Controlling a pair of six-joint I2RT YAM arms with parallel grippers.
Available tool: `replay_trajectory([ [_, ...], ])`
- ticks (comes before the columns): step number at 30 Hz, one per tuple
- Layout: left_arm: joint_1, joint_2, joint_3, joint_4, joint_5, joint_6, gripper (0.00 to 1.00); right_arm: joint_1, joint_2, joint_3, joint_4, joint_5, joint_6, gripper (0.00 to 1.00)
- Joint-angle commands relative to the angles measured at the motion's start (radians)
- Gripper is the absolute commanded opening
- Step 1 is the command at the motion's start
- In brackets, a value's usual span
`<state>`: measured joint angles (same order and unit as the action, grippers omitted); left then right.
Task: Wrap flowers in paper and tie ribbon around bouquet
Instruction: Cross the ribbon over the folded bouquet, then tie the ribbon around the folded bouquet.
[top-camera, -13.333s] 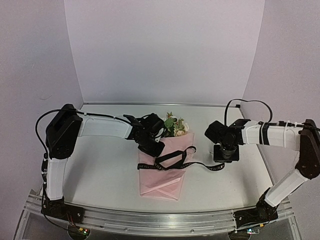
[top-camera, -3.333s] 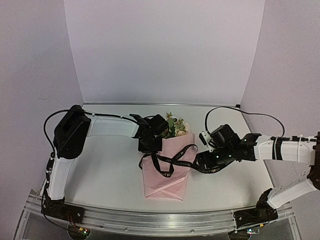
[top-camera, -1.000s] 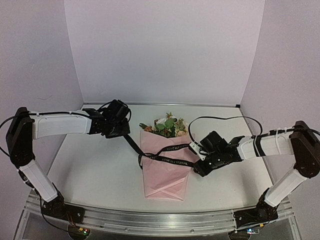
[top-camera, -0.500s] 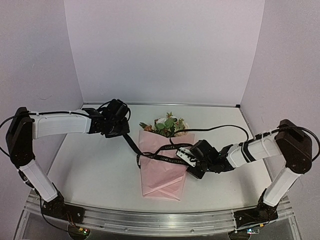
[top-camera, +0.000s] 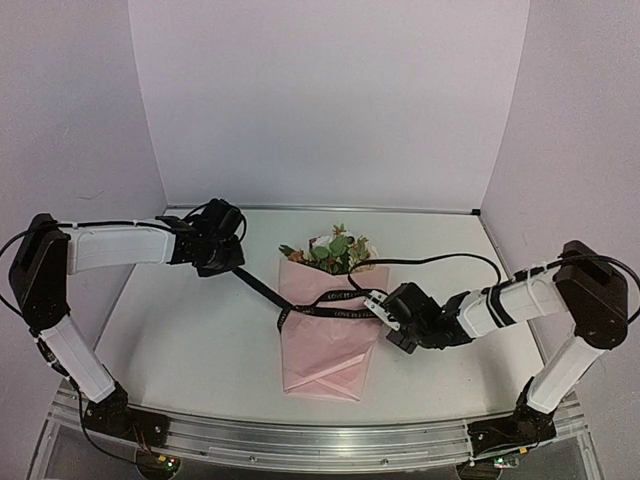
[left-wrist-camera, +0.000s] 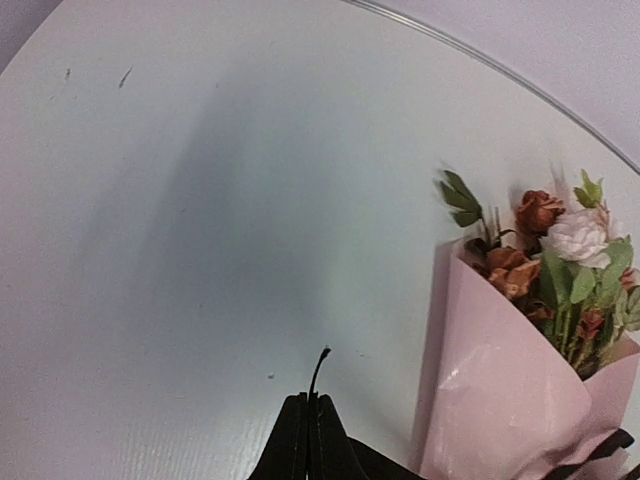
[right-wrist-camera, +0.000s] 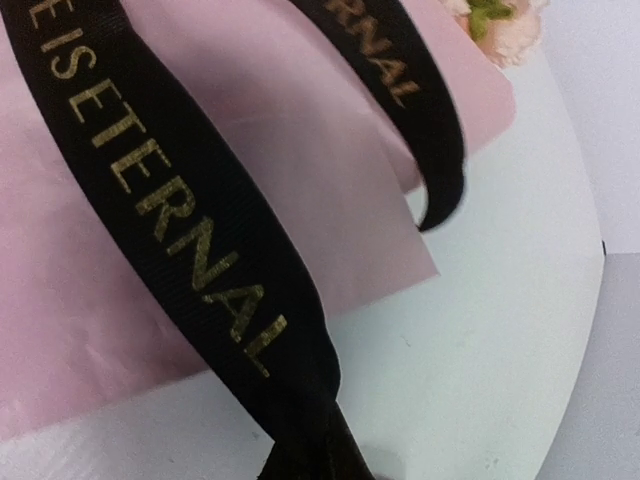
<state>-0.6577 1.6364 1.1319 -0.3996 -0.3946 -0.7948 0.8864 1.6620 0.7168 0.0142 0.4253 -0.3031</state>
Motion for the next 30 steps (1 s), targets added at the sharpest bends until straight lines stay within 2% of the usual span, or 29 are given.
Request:
replay_trajectory([
  [1,0.039,-0.063,-0.068,-0.017,-0.011,-0.021,0.0,-0.014,-0.116,-0.014,-0.122,0.161,0.097,0.0],
  [7,0.054,-0.157,-0.183,-0.011,-0.072,-0.044,0.0,-0.082,-0.276,0.005,-0.504,0.133,0.385,0.0],
  [12,0.119,-0.165,-0.227,0.015,-0.043,-0.053,0.0,-0.113,-0.301,0.046,-0.667,0.105,0.49,0.0],
  [24,0.282,-0.056,-0.199,0.042,0.083,-0.046,0.0,-0.272,-0.11,0.28,-0.902,-0.065,0.61,0.0],
  [27,0.32,-0.025,-0.209,0.054,0.127,-0.044,0.0,-0.34,-0.036,0.371,-1.005,-0.173,0.689,0.0],
  [30,0.358,0.005,-0.216,0.071,0.173,-0.04,0.0,-0.356,0.014,0.436,-1.041,-0.298,0.774,0.0],
])
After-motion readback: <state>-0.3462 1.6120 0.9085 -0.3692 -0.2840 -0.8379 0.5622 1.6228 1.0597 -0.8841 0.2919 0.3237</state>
